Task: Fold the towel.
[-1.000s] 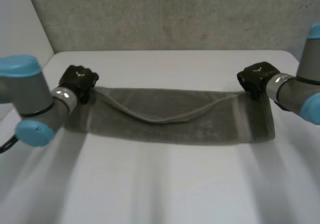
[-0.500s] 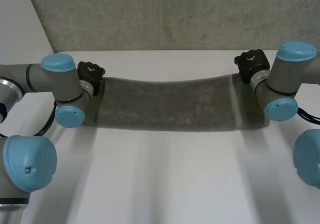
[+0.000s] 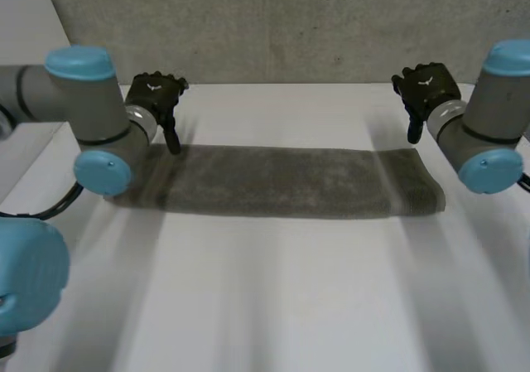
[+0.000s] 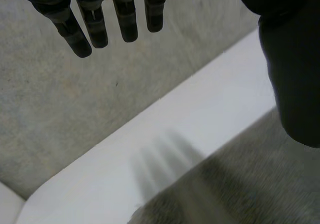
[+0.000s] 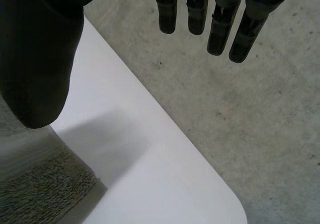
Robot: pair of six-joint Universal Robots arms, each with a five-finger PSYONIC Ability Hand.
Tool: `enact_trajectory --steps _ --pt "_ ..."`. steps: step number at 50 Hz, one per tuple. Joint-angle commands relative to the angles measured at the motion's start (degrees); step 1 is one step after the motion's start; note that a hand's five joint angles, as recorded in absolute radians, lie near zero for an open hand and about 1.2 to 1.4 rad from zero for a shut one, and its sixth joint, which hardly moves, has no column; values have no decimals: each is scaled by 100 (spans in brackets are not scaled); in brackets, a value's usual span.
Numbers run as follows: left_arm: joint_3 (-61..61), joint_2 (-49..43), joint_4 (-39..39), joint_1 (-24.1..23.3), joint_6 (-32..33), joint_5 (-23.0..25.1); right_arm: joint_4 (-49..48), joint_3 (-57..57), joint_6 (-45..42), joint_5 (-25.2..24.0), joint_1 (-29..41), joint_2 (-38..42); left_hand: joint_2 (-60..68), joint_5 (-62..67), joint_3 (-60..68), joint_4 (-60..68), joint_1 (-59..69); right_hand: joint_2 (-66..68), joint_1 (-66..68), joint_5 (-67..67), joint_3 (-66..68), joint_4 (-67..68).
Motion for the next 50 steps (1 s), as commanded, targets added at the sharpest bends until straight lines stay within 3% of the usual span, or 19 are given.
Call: enact_trajectory --steps 1,6,17,23,28,30,31,33,36,42,50 --pt "-1710 1255 678 84 -229 587 217 1393 -51 -164 -26 -1057 -360 -1157 -278 -386 -418 -391 -340 -333 -388 -437" --pt "-3735 2422 1897 93 -212 614 401 2490 -69 -164 -35 -1505 -360 -1156 -278 -385 -417 -391 -340 -333 -388 -437" --pt "-6172 3662 2813 128 -203 640 59 3274 -86 -181 -210 -1401 -377 -1173 -295 -402 -434 -300 -250 -242 -297 -346" --pt "-6711 3953 2999 110 -203 640 -223 3195 -95 -173 -272 -970 -394 -1190 -312 -419 -451 21 72 79 25 -24" --pt "-6983 4120 3245 84 -203 640 -522 3055 -192 -129 -378 -671 -410 -1207 -328 -436 -468 1198 1249 1256 1202 1153" --pt "-7045 4129 3376 92 -203 640 -513 2958 -262 -120 -500 -557 -410 -1207 -328 -436 -468 2620 2671 2678 2624 2575" --pt "-7045 4129 3377 92 -203 640 -513 2958 -262 -120 -501 -556 -410 -1207 -328 -436 -468 2628 2679 2686 2632 2583" --pt "-7054 4129 3394 110 -203 649 -513 2905 -376 -68 -580 -451 -410 -1207 -328 -436 -468 6575 6625 6633 6578 6529" --pt "-7054 4138 3394 110 -203 640 -539 2905 -394 -32 -615 -425 -410 -1207 -328 -436 -468 6609 6660 6667 6612 6563" --pt "-7054 4164 3394 110 -203 640 -601 2905 -561 654 -1063 -970 -410 -1207 -328 -436 -468 6609 6660 6667 6612 6563" --pt "-7071 4287 3394 172 -203 649 -627 2677 -1994 873 -1591 -1427 -427 -1224 -345 -453 -485 6609 6660 6667 6612 6563"
